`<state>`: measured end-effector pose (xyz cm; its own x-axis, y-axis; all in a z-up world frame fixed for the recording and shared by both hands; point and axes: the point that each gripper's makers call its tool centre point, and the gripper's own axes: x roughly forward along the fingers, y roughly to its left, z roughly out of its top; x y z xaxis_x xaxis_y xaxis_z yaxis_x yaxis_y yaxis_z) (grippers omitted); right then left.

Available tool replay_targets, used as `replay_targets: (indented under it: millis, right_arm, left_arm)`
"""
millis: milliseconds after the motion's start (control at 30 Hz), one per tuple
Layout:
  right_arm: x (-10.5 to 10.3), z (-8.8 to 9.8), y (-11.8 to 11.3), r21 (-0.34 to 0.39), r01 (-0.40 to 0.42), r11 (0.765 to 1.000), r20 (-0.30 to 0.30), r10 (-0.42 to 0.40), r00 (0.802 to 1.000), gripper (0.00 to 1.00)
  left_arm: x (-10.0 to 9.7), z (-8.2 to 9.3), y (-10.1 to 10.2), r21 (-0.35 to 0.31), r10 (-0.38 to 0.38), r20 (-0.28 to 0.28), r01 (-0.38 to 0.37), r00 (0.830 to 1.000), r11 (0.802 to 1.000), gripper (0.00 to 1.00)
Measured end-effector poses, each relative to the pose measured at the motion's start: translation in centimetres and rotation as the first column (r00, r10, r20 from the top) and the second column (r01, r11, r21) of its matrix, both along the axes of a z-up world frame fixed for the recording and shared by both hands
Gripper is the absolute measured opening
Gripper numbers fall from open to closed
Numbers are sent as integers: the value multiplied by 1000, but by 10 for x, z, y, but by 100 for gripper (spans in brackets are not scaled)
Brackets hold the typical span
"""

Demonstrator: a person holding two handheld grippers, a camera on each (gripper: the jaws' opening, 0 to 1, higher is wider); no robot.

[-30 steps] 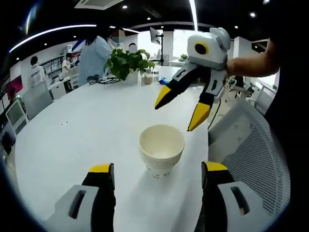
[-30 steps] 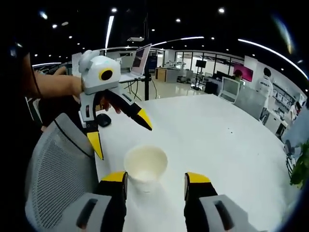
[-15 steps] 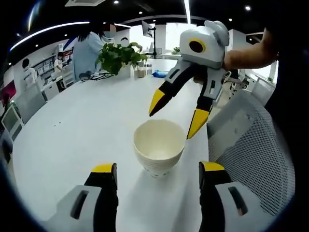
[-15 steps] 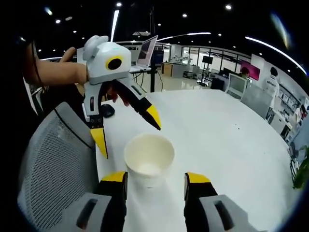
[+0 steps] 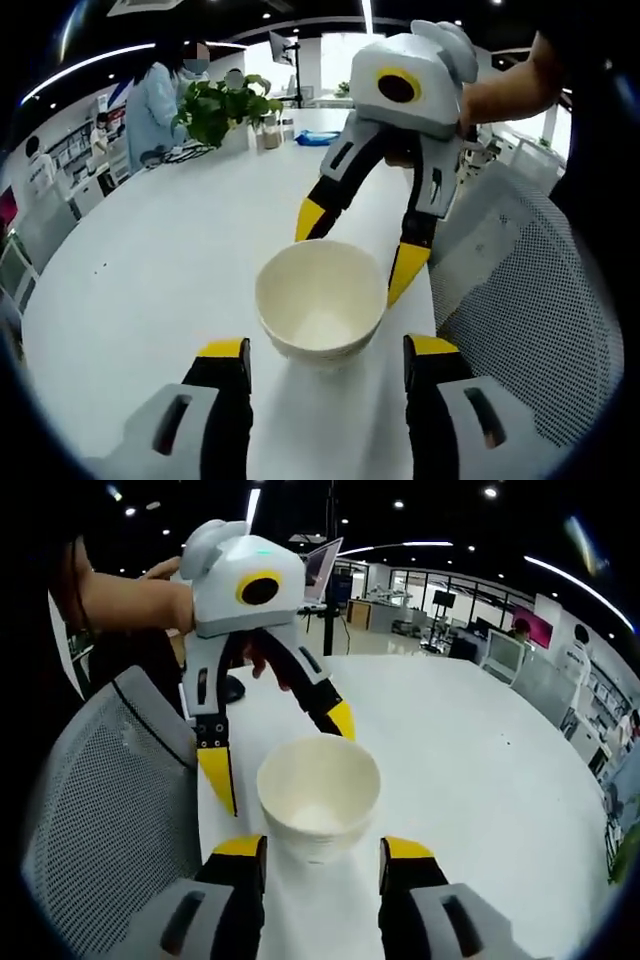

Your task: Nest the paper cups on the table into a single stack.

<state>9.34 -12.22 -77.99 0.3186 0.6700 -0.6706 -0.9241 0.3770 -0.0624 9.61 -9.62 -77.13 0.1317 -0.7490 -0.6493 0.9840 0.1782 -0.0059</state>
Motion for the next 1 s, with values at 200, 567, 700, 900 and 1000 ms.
replay_targets:
  millis: [200, 567, 700, 900, 1000]
  right_arm:
    - [-1, -2, 4, -22, -39, 999, 11, 39, 999, 40]
    - [-3, 1, 8, -23, -46, 999, 21, 47, 999, 38]
    - [-4, 2, 8, -28, -54, 998, 30, 55, 998, 38]
    - [-3, 6, 10, -25, -60, 998, 39, 61, 997, 37]
    - [1, 10, 12, -22, -60, 998, 47, 61, 997, 37]
  left_arm:
    - [2, -2, -3, 36, -56, 18, 55, 998, 998, 51]
    - [3, -3, -4, 49, -90, 24, 88, 996, 995, 43]
    - [2, -3, -4, 52, -90, 26, 89, 996, 995, 43]
    - [3, 1, -1, 58, -96, 38, 94, 995, 994, 43]
    - [7, 4, 0, 56, -97, 42, 94, 994, 994, 43]
